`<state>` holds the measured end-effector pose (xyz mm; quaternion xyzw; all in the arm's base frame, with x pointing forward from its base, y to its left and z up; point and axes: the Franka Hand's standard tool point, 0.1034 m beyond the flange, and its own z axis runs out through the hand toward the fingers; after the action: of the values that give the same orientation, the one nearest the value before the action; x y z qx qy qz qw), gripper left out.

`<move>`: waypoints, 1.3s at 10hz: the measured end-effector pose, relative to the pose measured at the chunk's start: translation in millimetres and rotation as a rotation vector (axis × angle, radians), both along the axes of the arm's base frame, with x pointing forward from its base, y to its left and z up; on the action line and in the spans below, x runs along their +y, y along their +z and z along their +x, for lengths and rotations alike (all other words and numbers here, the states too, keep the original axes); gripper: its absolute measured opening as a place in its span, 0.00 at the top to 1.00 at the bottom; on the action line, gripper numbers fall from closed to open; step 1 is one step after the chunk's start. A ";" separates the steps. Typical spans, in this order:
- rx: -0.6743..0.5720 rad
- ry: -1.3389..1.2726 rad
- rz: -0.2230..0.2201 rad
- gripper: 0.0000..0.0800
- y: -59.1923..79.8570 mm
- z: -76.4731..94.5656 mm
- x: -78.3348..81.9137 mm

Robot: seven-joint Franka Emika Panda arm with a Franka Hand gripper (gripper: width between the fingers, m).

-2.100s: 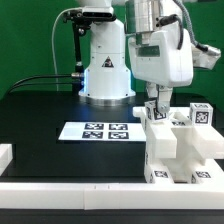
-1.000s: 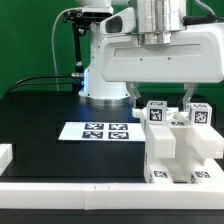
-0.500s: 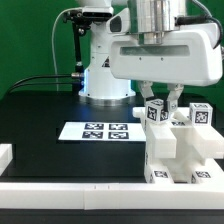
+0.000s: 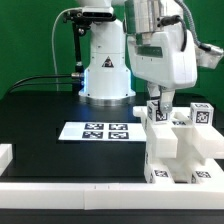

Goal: Assemble chair

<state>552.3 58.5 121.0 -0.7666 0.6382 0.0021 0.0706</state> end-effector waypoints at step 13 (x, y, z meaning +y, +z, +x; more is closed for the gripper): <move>-0.109 1.375 -0.189 0.29 -1.9 0.1 -6.5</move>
Offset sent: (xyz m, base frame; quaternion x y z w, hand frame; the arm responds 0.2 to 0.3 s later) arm 0.0073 0.0102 0.0042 0.0029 0.0065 -0.4031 0.9151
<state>552.4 52.0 119.1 -0.9987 0.0006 -0.0478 0.0183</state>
